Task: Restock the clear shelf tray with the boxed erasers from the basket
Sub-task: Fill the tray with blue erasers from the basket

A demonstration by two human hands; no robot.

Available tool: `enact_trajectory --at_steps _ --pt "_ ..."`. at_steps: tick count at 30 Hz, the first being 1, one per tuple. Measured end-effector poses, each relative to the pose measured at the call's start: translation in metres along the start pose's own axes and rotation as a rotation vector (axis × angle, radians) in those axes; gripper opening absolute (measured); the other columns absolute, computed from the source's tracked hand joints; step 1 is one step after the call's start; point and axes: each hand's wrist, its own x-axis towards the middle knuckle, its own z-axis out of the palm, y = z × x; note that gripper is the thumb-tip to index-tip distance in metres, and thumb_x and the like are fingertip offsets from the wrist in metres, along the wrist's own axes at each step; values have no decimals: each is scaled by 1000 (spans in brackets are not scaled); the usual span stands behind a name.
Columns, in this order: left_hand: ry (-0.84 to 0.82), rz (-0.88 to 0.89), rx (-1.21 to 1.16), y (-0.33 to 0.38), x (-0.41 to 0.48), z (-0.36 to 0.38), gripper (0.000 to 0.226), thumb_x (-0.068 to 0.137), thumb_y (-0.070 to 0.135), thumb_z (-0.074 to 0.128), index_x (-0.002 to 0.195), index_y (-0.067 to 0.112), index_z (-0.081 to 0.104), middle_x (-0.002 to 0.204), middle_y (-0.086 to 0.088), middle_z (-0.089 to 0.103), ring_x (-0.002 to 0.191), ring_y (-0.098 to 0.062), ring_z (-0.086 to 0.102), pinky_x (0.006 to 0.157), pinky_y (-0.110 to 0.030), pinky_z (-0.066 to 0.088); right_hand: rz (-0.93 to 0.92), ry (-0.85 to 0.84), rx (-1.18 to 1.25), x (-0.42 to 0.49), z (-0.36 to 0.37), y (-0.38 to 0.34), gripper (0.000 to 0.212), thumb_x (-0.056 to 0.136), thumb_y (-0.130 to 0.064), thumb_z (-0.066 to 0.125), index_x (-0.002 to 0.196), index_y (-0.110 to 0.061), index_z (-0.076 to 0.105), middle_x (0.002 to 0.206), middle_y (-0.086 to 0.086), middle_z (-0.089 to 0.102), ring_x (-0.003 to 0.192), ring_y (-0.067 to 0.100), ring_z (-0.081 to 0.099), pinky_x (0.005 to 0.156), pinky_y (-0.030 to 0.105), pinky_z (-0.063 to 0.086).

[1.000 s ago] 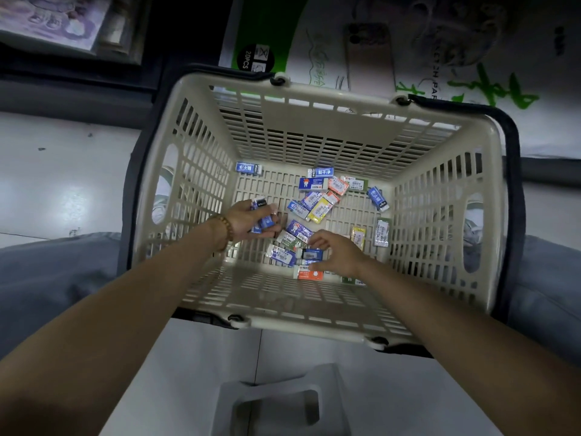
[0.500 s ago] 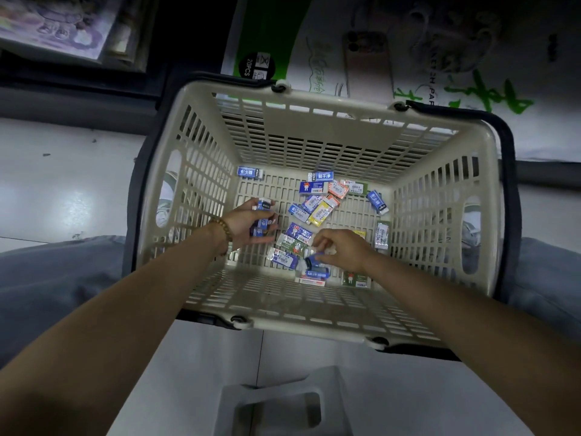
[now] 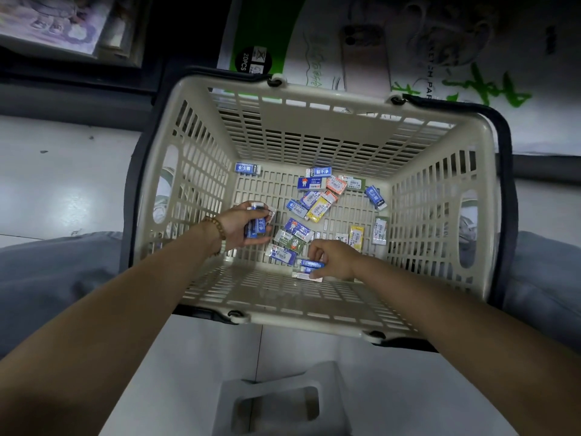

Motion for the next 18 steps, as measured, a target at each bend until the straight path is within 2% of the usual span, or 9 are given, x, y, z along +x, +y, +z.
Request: enact_trajectory --at_steps 4,6,9,11,13,15,18 --pt "-20 -9 8 -2 0 -4 20 92 7 54 111 11 48 91 -6 59 77 -17 61 62 -33 59 52 -54 -45 4 5 1 43 81 -22 73 116 -4 57 110 10 58 101 26 56 89 32 44" --pt "-18 -6 29 -4 1 -7 22 92 8 54 112 11 48 90 -5 60 77 -17 61 62 -33 60 50 -35 -46 3 10 2 44 81 -22 73 117 -3 57 118 14 59 108 29 56 94 34 44" --pt "-21 16 64 -4 2 -8 12 93 15 54 104 13 50 89 -3 61 77 -17 61 67 -34 58 53 7 -24 1 11 4 44 81 -21 73 119 -4 58 121 14 58 111 26 55 97 32 44" --pt "-28 26 75 -4 0 -6 7 94 20 53 99 16 50 88 -2 61 78 -16 61 68 -34 58 63 5 29 -2 9 2 42 81 -19 73 118 -4 61 122 14 60 106 21 56 94 29 43" --pt "-38 45 75 -4 0 -5 5 95 21 52 99 18 52 88 -2 61 77 -16 61 66 -34 59 66 14 150 -5 2 -2 41 81 -16 72 118 -2 62 123 15 61 101 19 59 93 33 47" --pt "-61 67 71 -3 -1 -2 8 94 21 53 101 20 56 89 -1 63 76 -16 62 67 -33 59 53 107 353 -12 -14 -9 35 84 -18 68 116 -4 62 119 15 64 95 19 65 90 33 52" --pt "-120 107 58 3 -1 10 16 93 27 54 108 22 55 88 1 65 76 -14 64 72 -33 59 -10 275 622 -23 -52 -27 25 92 -23 56 114 -14 61 109 12 67 76 10 68 85 30 55"
